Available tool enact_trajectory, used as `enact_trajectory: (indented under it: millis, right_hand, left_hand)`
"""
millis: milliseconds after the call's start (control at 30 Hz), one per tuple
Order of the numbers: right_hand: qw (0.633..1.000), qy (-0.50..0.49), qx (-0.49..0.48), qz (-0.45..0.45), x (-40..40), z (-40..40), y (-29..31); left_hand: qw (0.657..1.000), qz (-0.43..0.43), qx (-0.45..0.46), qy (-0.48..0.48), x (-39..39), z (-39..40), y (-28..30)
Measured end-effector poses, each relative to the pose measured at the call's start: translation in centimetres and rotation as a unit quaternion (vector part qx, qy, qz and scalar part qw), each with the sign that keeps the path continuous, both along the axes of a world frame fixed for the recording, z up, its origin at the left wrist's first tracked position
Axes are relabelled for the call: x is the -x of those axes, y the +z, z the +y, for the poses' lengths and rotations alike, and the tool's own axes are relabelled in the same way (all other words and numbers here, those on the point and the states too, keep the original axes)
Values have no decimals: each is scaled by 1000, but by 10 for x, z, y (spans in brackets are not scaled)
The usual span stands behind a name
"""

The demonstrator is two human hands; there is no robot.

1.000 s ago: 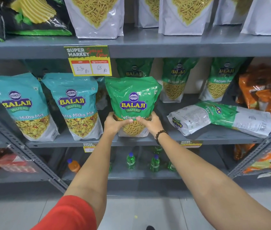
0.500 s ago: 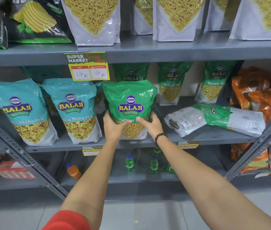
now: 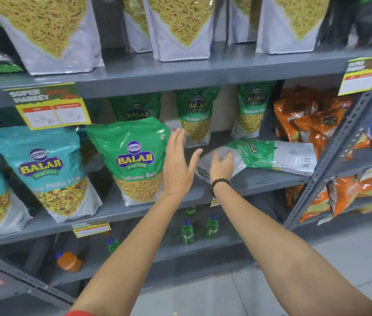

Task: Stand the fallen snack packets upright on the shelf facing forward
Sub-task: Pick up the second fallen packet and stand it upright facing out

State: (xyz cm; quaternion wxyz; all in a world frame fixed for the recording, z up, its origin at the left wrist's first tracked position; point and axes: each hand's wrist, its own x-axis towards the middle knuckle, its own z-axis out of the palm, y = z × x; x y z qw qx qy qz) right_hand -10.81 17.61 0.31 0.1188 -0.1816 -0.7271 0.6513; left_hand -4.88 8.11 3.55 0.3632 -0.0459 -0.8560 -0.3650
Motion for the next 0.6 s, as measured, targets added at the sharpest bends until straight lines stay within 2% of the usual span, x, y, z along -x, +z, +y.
enact_trajectory:
  millis: [67,167,233,300,500,600]
  right_hand:
    - [1000,-25,-1,-19,13,16,-4]
    - [995,-68,15,-66,40,49,-9]
    - [990,-71,50,-112,54,67,-13]
    - [983,-52,89,-153,70,84,-20]
    - [957,27,183,-224,108,114,-48]
    - [951,18,199,-235,119,119,-62]
  left_hand:
    - [995,-78,-23,-61,18,20,0]
    - [962,-243,-37,-120,65,44,-8]
    - [929,-349,-30,-121,95,54,-12]
    - [902,-421,-18,-94,122,65,-15]
    - [879,-474,10,-39,176,66,-38]
    - [880,-475,10,-22,177,66,-45]
